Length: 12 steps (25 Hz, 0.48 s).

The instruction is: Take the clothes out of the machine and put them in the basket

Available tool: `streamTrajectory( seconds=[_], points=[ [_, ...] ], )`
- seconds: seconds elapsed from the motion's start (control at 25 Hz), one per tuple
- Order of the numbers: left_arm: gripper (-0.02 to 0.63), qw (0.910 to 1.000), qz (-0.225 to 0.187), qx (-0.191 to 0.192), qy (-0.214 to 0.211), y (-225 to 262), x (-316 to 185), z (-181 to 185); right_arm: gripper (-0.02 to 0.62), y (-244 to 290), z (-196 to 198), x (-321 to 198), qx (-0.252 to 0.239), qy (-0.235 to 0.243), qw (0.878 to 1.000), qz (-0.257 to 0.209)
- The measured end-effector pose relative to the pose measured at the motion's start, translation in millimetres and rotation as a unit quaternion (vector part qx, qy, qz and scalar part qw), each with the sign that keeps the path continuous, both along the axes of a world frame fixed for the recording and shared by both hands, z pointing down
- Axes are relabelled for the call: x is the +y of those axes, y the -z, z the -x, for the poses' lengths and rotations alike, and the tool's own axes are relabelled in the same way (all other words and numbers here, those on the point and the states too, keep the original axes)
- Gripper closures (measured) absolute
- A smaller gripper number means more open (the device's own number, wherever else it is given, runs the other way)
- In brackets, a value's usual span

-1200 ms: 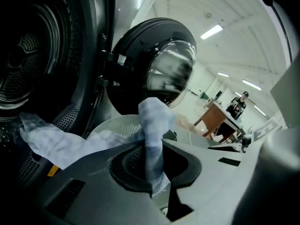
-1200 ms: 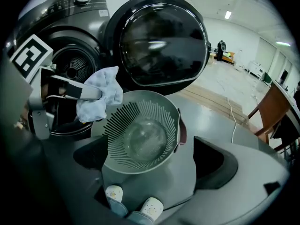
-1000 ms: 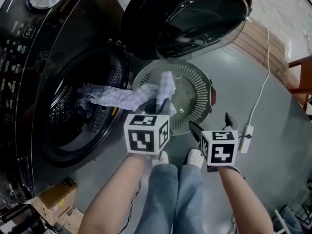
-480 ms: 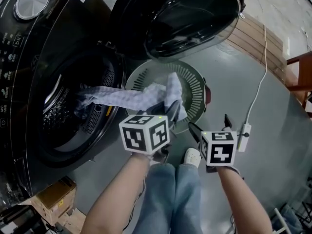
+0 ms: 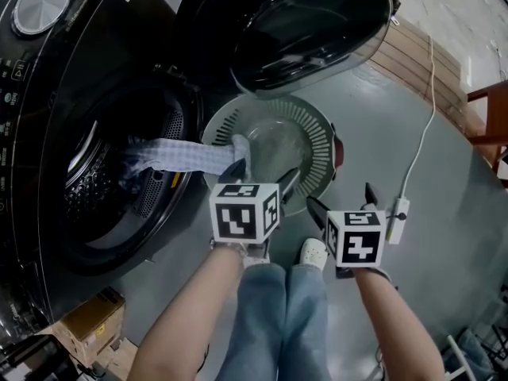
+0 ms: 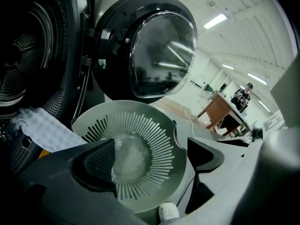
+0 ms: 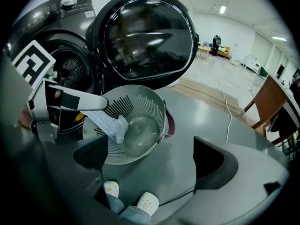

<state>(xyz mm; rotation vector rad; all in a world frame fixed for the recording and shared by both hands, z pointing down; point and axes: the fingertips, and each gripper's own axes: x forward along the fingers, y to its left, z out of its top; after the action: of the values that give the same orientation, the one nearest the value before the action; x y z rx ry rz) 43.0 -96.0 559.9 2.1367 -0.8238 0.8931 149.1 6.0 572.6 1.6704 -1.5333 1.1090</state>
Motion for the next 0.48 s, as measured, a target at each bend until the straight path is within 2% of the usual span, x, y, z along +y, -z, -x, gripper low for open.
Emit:
streamTrajectory(
  seconds=[0.24,0.48],
  points=[
    [0.15,0.9985,-0.016,-0.051,0.008,-7,-16,41,0.029,-1,11,-7,0.001,0.012,1.0,0.001],
    [0.15,0.9918,-0.051,-0.116,0.016,-7,-46,102,0.029,-2,32,-20,-0.003,0.027,1.0,0.002]
  ],
)
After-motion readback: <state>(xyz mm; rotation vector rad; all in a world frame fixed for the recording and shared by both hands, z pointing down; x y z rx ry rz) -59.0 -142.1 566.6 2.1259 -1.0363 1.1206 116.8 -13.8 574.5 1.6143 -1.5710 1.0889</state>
